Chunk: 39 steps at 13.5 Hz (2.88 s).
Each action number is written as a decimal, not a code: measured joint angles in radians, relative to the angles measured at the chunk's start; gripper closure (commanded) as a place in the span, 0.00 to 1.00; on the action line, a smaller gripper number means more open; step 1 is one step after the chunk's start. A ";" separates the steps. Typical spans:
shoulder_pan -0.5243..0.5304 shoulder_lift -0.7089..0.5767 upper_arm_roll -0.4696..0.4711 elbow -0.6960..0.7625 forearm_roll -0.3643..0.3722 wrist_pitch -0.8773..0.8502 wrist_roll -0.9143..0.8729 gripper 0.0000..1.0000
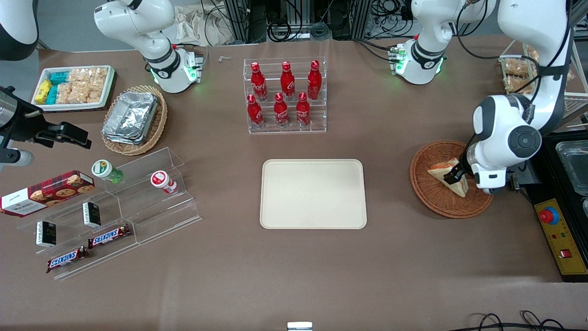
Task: Place sandwich from basket to tray
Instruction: 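Lower the left gripper and close it on the wrapped sandwich, then lift the sandwich and carry it with the left gripper over the cream tray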
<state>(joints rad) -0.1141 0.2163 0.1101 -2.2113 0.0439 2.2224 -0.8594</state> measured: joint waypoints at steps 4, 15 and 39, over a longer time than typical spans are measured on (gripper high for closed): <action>0.001 0.059 0.010 0.000 0.000 0.038 -0.003 0.00; 0.001 0.088 0.021 0.012 0.000 0.069 -0.003 1.00; -0.017 -0.057 -0.459 0.147 -0.006 -0.065 0.361 1.00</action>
<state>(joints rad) -0.1310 0.1591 -0.3493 -2.0640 0.0383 2.1573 -0.4987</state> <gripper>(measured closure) 0.793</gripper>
